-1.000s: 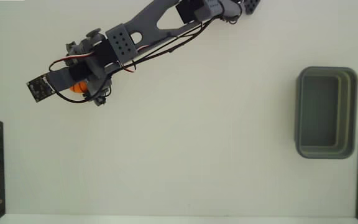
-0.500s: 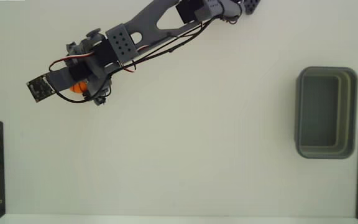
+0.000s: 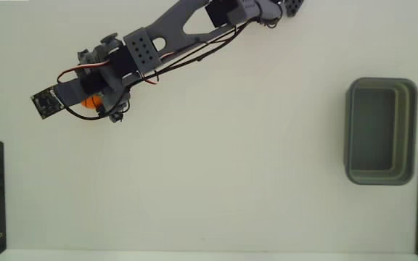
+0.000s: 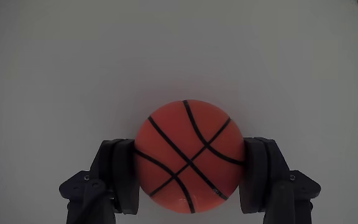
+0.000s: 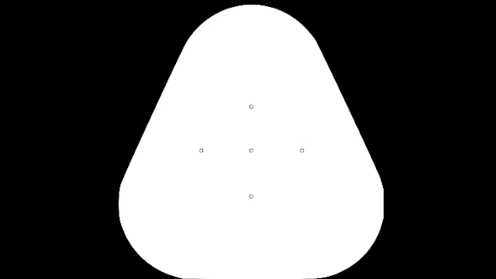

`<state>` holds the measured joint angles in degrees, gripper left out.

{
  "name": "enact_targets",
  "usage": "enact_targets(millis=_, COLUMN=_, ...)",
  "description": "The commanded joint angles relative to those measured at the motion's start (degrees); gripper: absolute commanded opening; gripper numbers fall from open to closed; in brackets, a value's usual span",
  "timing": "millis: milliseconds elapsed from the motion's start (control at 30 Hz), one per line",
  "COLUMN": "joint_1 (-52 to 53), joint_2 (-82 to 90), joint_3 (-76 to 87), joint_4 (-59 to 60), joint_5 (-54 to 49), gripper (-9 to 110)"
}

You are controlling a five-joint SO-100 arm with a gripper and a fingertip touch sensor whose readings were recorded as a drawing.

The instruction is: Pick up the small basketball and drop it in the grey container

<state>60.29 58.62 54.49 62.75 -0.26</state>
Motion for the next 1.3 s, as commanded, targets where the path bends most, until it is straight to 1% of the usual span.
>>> enact_targets(millis=0, joint_1=-0.15, joint_2=2.65, joint_3=-0.2, joint_4=-1.37, joint_5=0.26, gripper=91)
enact_targets(millis=1267, joint_1=-0.15, joint_2=2.65, joint_3=-0.2, joint_4=-1.37, joint_5=0.26, gripper=82)
